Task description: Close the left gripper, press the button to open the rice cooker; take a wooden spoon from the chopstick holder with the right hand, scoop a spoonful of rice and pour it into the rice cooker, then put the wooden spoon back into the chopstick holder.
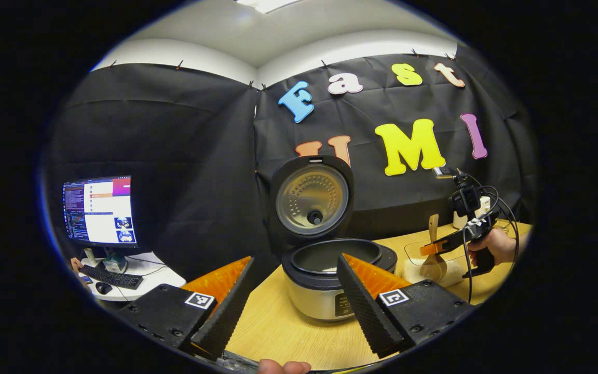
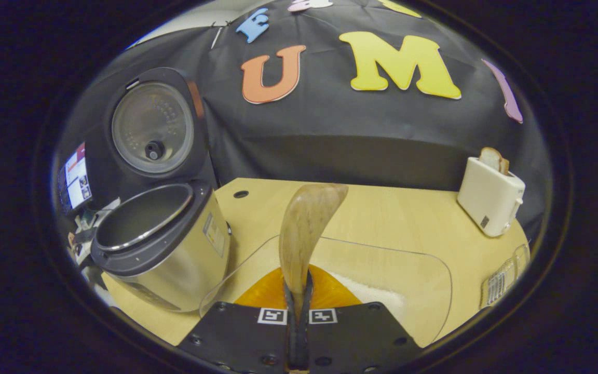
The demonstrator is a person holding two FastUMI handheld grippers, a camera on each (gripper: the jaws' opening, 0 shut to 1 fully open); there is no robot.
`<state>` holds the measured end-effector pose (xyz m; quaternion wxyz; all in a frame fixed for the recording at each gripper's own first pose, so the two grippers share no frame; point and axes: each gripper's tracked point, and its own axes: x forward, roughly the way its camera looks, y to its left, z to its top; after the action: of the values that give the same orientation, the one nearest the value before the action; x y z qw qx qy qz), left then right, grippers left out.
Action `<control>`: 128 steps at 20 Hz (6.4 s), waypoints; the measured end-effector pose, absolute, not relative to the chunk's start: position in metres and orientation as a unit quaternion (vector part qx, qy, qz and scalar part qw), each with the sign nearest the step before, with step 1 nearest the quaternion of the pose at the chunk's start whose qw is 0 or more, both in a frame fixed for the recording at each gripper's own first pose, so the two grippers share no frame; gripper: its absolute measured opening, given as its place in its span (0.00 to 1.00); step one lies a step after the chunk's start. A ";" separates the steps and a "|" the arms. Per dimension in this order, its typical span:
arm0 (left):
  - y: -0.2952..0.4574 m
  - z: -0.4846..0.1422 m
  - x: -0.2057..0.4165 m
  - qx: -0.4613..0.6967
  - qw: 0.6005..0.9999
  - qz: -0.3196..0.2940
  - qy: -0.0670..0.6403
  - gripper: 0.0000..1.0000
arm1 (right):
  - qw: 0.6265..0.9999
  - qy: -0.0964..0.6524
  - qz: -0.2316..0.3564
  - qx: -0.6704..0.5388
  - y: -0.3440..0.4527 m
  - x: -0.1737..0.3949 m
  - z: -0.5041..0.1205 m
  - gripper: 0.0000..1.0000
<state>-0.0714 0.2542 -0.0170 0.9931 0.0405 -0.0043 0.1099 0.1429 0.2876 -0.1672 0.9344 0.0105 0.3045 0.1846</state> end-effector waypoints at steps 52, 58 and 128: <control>0.254 -0.012 -0.075 0.004 0.994 0.105 -0.009 0.99 | 0.884 0.261 0.301 0.246 0.467 0.186 0.008 0.00; 0.252 -0.007 -0.073 0.004 0.994 0.108 -0.010 0.99 | 0.912 0.229 0.308 0.148 0.498 0.184 0.001 0.00; 0.150 0.026 -0.047 -0.004 0.997 0.070 -0.043 0.99 | 0.989 0.098 -0.053 0.100 -0.064 0.178 -0.070 0.00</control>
<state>-0.0474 0.1502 0.0257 0.9966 -0.0039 -0.0428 0.0702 0.1780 -0.0636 -0.0701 0.9888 0.0999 0.0977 -0.0526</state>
